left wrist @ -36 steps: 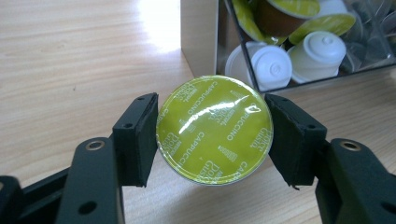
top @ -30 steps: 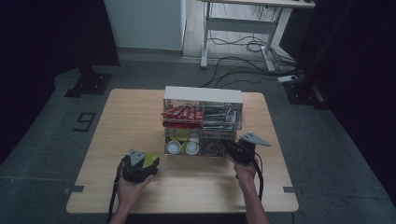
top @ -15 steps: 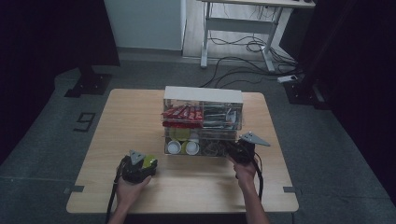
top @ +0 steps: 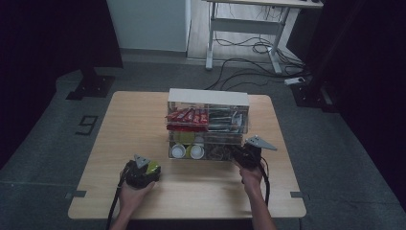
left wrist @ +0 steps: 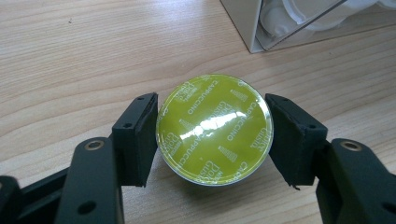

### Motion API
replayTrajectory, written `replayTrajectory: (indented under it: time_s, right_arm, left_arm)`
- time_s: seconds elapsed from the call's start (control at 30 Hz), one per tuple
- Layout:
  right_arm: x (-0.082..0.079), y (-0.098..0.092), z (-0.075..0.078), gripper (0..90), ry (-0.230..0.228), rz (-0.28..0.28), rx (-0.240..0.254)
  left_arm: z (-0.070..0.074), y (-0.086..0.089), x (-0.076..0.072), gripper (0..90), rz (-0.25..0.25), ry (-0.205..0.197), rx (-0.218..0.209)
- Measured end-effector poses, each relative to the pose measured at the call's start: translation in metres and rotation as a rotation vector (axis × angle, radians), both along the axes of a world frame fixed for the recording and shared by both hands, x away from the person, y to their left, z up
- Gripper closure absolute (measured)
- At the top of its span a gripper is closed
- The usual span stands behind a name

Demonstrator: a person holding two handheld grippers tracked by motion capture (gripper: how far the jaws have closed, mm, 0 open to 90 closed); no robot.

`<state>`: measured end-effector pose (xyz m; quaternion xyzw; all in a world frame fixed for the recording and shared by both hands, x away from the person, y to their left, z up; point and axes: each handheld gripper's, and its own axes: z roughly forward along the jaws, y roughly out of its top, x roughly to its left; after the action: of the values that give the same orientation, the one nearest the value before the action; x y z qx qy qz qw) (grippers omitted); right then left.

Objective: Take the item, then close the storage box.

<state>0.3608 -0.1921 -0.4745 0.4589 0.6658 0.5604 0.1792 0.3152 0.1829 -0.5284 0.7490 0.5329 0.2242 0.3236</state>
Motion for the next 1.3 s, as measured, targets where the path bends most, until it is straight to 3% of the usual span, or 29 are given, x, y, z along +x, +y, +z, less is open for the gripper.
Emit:
replayTrajectory:
  time_s: [0.13, 0.23, 0.53, 0.97, 1.3]
  right_arm:
    - [0.000, 0.000, 0.000, 89.3, -0.001, -0.001, -0.001]
    - [0.000, 0.000, 0.000, 89.3, -0.002, 0.001, 0.000]
    - [-0.002, -0.001, 0.002, 89.4, -0.004, -0.001, 0.001]
    - [-0.006, -0.002, 0.004, 89.3, -0.014, -0.001, 0.000]
    - [-0.008, -0.002, 0.004, 89.3, -0.015, 0.001, -0.002]
  left_arm:
    - [0.000, 0.000, 0.000, 37.0, -0.005, 0.000, 0.001]
    - [0.000, 0.000, 0.000, 29.4, -0.018, -0.001, -0.011]
    - [0.017, 0.003, -0.007, 19.9, -0.039, -0.053, -0.056]
    - [0.036, 0.030, -0.012, 21.5, -0.007, -0.101, -0.178]
    - [0.030, 0.026, -0.010, 22.2, -0.019, -0.074, -0.169]
